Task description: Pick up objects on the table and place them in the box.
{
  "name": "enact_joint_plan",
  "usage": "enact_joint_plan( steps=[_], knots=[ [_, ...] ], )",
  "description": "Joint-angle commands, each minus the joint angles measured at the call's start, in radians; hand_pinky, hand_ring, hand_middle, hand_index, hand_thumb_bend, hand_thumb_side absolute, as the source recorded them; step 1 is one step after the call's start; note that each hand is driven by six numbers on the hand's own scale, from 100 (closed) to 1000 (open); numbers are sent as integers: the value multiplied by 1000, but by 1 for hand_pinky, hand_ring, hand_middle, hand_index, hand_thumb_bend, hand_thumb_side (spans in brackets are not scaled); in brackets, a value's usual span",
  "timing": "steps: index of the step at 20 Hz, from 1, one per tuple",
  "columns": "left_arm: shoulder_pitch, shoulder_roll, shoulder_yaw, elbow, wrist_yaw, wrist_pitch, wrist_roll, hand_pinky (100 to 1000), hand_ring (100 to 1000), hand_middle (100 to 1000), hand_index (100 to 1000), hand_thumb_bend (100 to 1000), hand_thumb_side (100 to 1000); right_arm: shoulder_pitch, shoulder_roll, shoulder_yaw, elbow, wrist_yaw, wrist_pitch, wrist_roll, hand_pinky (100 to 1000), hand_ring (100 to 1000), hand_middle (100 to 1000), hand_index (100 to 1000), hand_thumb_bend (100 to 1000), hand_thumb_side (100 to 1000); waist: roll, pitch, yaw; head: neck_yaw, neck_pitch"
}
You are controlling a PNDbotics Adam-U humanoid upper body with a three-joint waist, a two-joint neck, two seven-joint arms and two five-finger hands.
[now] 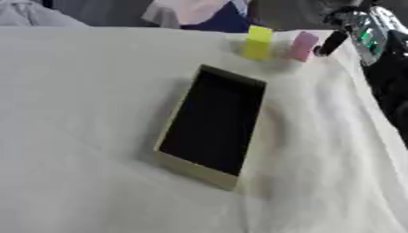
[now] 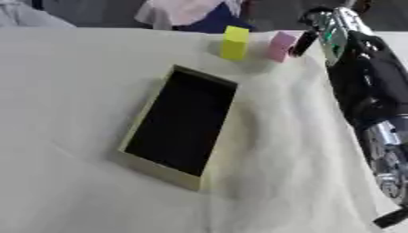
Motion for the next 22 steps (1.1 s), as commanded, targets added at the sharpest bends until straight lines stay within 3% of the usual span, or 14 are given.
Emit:
enact_joint_plan(
  steps=[1,3,13,22],
  knots=[
    [-9,19,3,-20,4,0,-3,688,741,748,856,340,730,-29,-11,-12,-26,10,5,14,940,985,982,1000,229,121,3,-14,1,-3,-6],
    [-9,19,4,-20,4,0,-4,688,740,748,856,340,730,-30,-5,-18,-26,6,10,20,940,987,983,1000,204,175,4,-13,2,-3,-6],
    [-9,14,3,-20,5,1,-5,687,740,748,855,337,732,-40,19,-20,-24,12,29,27,937,985,980,1000,191,217,4,-6,2,-7,-9],
    [-10,9,3,-20,5,2,-4,685,739,748,853,332,737,-48,44,-33,5,125,131,-14,941,991,976,1000,287,197,7,5,7,-14,-17]
  ],
)
